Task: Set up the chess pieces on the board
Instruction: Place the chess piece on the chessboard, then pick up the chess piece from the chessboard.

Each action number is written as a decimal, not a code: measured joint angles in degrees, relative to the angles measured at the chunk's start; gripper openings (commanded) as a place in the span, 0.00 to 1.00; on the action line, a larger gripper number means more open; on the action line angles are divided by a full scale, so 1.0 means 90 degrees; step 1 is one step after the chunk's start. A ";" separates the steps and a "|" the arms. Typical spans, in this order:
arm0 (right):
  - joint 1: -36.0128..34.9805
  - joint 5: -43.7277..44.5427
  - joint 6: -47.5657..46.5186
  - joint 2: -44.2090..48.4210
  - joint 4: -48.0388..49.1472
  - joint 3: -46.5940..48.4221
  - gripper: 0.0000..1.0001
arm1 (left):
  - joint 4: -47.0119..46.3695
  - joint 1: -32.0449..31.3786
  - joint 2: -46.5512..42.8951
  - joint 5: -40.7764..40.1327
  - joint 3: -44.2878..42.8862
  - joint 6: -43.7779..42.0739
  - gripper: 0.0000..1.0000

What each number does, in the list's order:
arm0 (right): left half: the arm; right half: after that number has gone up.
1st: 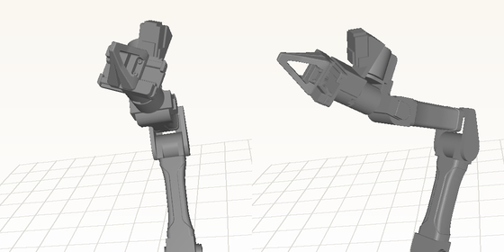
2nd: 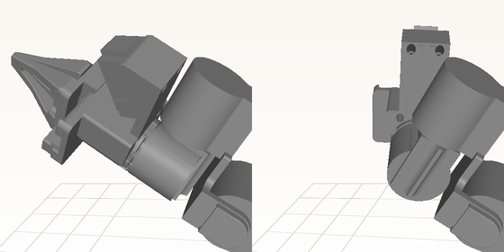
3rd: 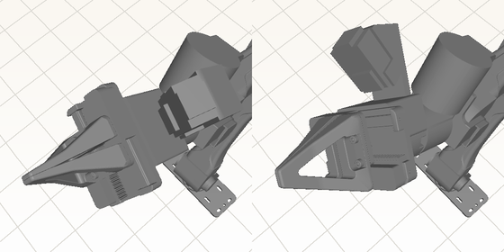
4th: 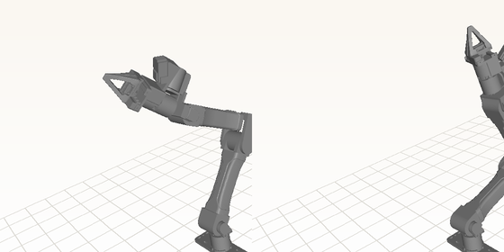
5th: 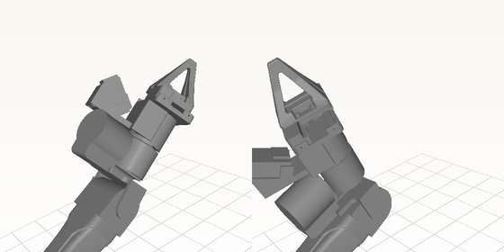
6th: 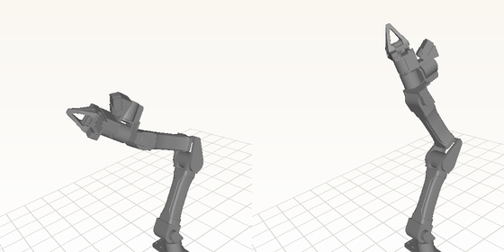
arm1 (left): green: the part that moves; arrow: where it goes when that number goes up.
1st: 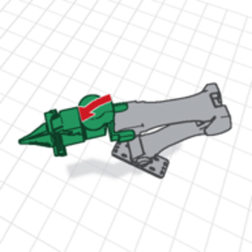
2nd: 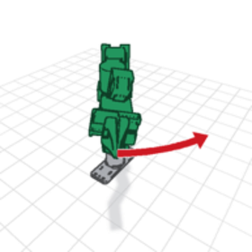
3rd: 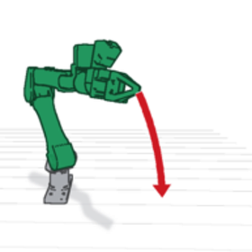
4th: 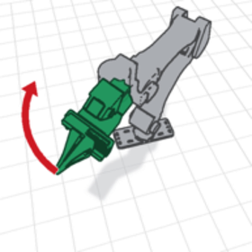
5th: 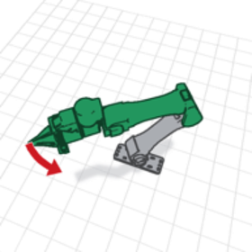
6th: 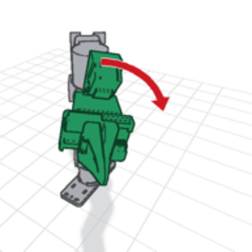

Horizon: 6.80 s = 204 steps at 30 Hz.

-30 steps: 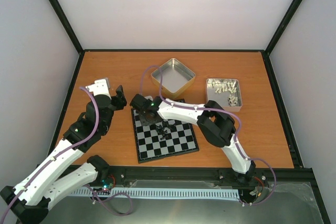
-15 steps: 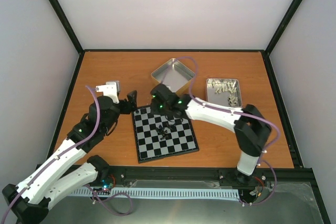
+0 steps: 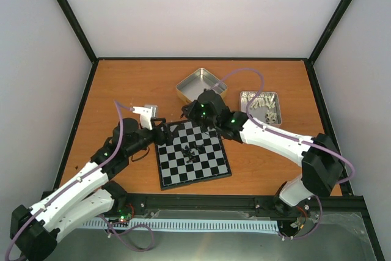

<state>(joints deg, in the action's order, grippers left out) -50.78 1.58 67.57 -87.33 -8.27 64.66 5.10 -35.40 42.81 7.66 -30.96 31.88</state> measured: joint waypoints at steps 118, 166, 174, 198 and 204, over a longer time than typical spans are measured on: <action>0.0906 0.0925 -0.0474 0.2679 -0.1010 -0.2414 0.57 | 0.5241 0.0352 0.5962 0.0726 -0.4755 -0.2336 0.01; 0.0937 0.0867 -0.0862 0.2829 -0.1132 -0.2591 0.58 | 0.4566 0.0542 0.5355 -0.0884 -0.5151 -0.2458 0.42; 0.0935 0.0529 -0.1319 0.2654 -0.1333 -0.2611 0.58 | 0.3143 0.0542 0.3179 -0.0940 -0.3645 -0.2511 0.46; -0.0308 0.0593 -0.1702 0.2096 -0.2664 -0.2198 0.58 | 0.0578 0.0542 -0.1557 -0.1506 -0.0933 -0.2433 0.95; -0.0335 0.0663 -0.1775 0.1987 -0.2803 -0.2140 0.56 | 0.0481 0.0542 -0.1639 -0.1974 -0.0925 -0.1940 1.00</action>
<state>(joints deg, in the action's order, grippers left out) -53.80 7.55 51.59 -69.45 -33.50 45.41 9.43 -30.52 28.05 -10.11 -39.29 14.41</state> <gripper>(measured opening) 0.573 0.995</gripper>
